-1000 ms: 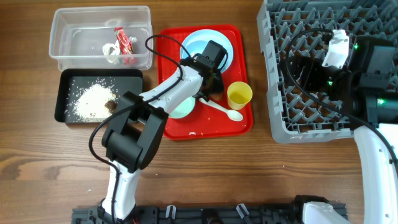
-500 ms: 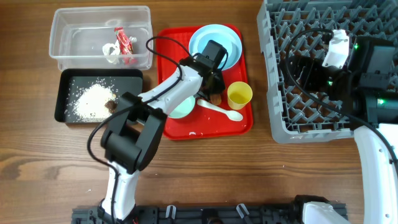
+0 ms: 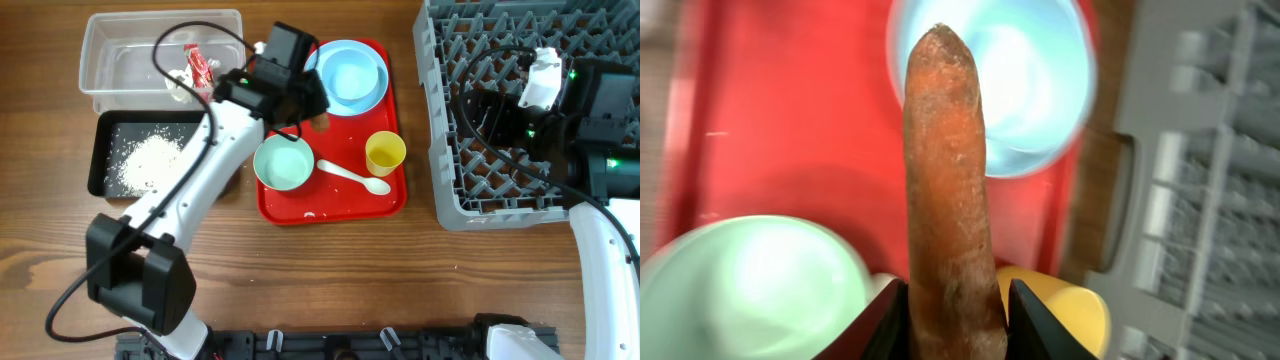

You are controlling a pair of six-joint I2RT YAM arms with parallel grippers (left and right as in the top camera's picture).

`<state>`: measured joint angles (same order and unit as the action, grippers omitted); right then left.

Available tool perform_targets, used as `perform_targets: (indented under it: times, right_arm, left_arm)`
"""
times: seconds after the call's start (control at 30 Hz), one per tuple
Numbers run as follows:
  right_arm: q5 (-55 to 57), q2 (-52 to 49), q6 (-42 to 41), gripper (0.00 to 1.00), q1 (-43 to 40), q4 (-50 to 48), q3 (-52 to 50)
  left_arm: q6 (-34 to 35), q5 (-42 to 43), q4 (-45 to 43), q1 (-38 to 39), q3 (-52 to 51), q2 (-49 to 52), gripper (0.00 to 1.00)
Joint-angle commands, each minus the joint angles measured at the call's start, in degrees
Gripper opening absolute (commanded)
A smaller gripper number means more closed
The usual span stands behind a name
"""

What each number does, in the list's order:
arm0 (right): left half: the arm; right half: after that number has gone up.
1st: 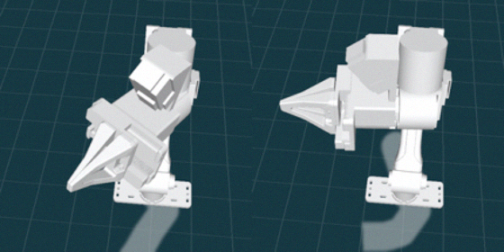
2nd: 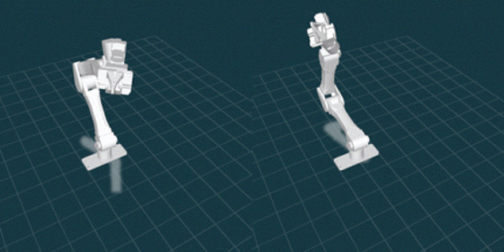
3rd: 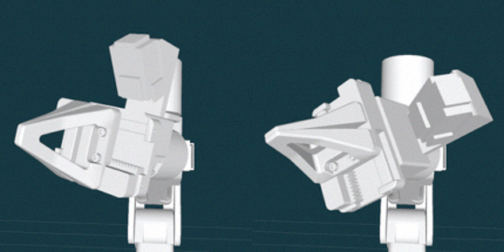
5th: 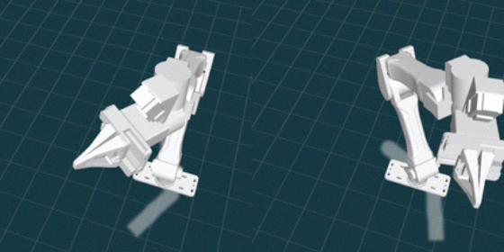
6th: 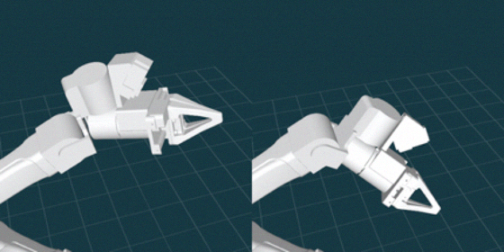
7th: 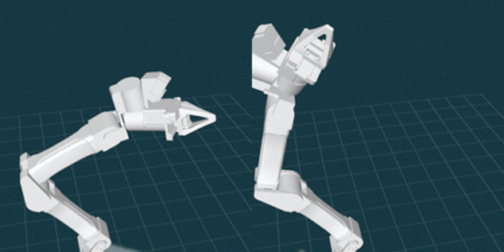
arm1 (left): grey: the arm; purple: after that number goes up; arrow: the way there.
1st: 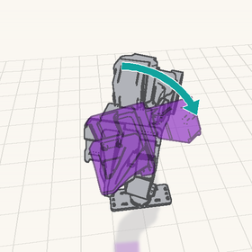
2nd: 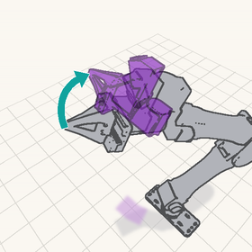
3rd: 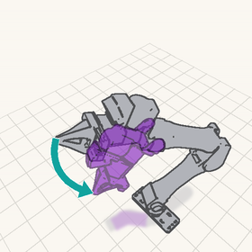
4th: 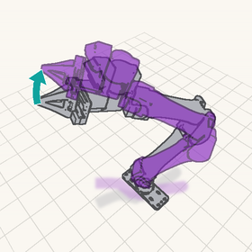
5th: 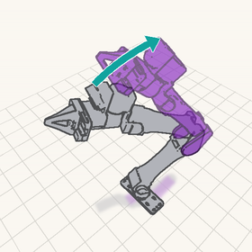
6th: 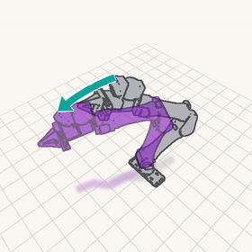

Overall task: Sort waste into correct bins and load items into the dishwasher rack
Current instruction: 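Grasp the carrot on the red tray with the left gripper, then drop the carrot onto the black tray with the left gripper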

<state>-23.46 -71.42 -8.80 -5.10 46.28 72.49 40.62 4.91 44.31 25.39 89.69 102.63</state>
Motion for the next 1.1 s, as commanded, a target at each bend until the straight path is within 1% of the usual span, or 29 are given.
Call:
perform_targets:
  times: [0.0, 0.03, 0.13, 0.17, 0.23, 0.37, 0.43, 0.47, 0.5, 0.57, 0.6, 0.63, 0.7, 0.77, 0.87, 0.93, 1.0, 1.07]
  right_arm:
    - [1.4, -0.5, -0.2, 1.0, 0.39, -0.17, 0.9]
    - [1.7, -0.5, -0.2, 1.0, 0.39, -0.17, 0.9]
    - [2.43, -0.5, -0.22, 1.0, 0.39, -0.2, 0.9]
    - [2.8, -0.5, -0.22, 1.0, 0.39, -0.2, 0.9]
    - [2.95, -0.5, -0.2, 1.0, 0.39, -0.42, 0.9]
    - [2.95, -0.5, -0.24, 1.0, 0.39, -0.52, 0.9]
    - [2.95, -0.5, -0.24, 1.0, 0.39, -0.52, 0.9]
    - [2.95, -0.5, -0.24, 1.0, 0.39, -0.5, 0.9]
    - [2.95, -0.5, -0.22, 1.0, 0.39, -0.5, 0.9]
    - [2.95, -0.5, -0.22, 1.0, 0.39, -0.55, 0.9]
    - [2.95, -0.5, -0.24, 1.0, 0.39, -0.55, 0.9]
    - [2.95, -0.5, -0.24, 1.0, 0.39, -0.52, 0.9]
    - [2.95, -0.5, -0.22, 1.0, 0.39, -0.31, 0.9]
    - [2.97, -0.5, -0.2, 1.0, 0.39, -0.15, 0.9]
    - [2.97, -0.5, -0.22, 1.0, 0.39, -0.17, 0.9]
    - [2.97, -0.5, -0.22, 1.0, 0.39, -0.15, 0.9]
    - [2.97, -0.5, -0.2, 1.0, 0.39, -0.13, 0.9]
    - [2.97, -0.5, -0.2, 1.0, 0.39, -0.17, 0.9]
  left_arm:
    - [-0.98, -2.62, 4.44, -6.78, 0.55, -1.92, 0.25]
    - [-0.13, -2.62, 6.1, -9.01, 0.55, -1.92, 0.23]
    - [5.46, -2.62, 10.69, -15.26, 0.55, -1.92, 0.06]
    - [7.74, -2.6, 12.02, -17.31, 0.55, -1.92, 0.04]
    - [10.05, -2.62, 13.46, -20.59, 0.55, -1.92, 0.04]
    - [10.03, -3.15, 15.93, -25.38, 0.55, -1.92, 0.04]
    - [10.19, -5.49, 17.29, -27.08, 0.55, -1.9, 0.06]
    - [11.45, -6.58, 17.86, -27.74, 0.55, -1.9, 0.08]
    - [14.12, -7.74, 18.56, -28.41, 0.52, -1.88, 0.09]
    - [18.86, -9.2, 18.99, -29.44, 0.24, -1.57, 0.24]
    - [21.31, -9.94, 18.91, -29.75, -0.26, -1.46, 0.25]
    - [25.24, -11.47, 18.58, -29.94, -1.51, -1.4, 0.25]
    - [29.44, -12.37, 15.37, -30.03, -5.31, -1.38, 0.24]
    - [30.84, -12.61, 10.25, -30.03, -9.66, -1.38, 0.22]
    - [30.82, -12.76, 1.73, -30.01, -15.89, -1.38, 0.17]
    - [30.82, -13.6, -2.4, -30.01, -19.96, -1.38, 0.2]
    - [30.82, -14.45, -4.46, -30.01, -22.93, -1.36, 0.21]
    - [30.82, -14.64, -6.1, -30.01, -25.51, -1.38, 0.25]
